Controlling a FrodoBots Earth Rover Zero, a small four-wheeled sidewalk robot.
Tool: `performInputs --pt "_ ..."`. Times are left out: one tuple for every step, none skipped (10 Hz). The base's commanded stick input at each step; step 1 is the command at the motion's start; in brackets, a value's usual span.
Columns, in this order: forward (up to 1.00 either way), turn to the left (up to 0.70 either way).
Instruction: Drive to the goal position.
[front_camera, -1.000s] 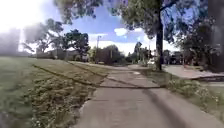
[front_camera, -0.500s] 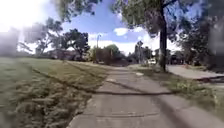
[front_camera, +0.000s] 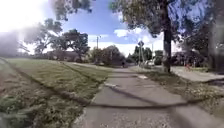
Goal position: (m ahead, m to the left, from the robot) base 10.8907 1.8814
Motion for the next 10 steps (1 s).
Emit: performInputs --pt "1.00 0.00" --pt "1.00 0.00" --pt "1.00 0.00" --pt "1.00 0.00" --pt "1.00 -0.08" --pt "1.00 -0.22" --pt "1.00 -0.18" --pt "1.00 0.00" --pt "1.00 0.00" --pt "1.00 0.00"
